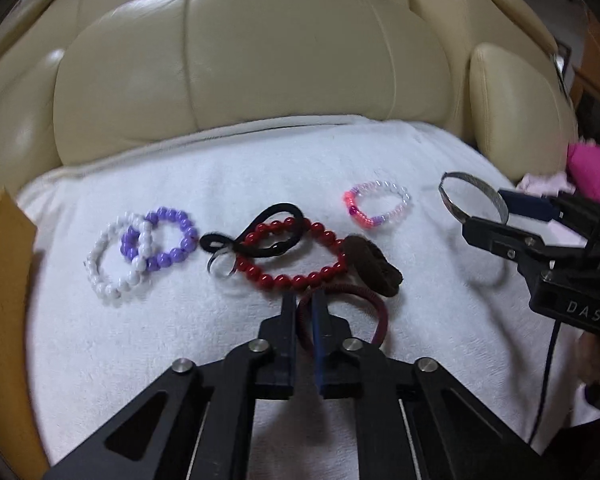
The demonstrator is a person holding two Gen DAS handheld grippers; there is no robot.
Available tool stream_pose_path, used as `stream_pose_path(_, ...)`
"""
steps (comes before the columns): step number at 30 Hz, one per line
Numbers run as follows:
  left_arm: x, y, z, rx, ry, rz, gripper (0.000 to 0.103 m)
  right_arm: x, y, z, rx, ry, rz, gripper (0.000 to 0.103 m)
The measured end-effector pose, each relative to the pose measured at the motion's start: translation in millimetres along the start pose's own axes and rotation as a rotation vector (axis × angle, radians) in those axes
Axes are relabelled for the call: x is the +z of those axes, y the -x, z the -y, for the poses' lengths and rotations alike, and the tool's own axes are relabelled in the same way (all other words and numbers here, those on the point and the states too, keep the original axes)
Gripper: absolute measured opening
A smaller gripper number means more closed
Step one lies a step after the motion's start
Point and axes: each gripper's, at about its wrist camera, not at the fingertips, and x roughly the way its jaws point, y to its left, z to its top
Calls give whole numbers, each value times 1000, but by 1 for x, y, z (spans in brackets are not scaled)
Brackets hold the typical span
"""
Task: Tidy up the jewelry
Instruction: 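Lift both bangles and carry them over the orange box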
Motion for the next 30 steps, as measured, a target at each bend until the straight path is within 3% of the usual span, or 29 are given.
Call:
stream_pose_path(10, -5, 58, -30, -5, 25, 118, 4, 7, 10, -16, 33, -4, 39, 61)
stream_pose_path(20, -18, 161, -73, 36, 207, 235, 4, 23, 42, -91, 164, 84, 141, 61)
stream_pose_path(26, -29, 225, -122, 241, 283, 346, 4, 40, 50, -161, 312, 122, 147, 61)
stream_pose_path(30, -43, 216, -181, 396, 386, 290, 4, 61, 39, -214, 359, 164, 94, 61)
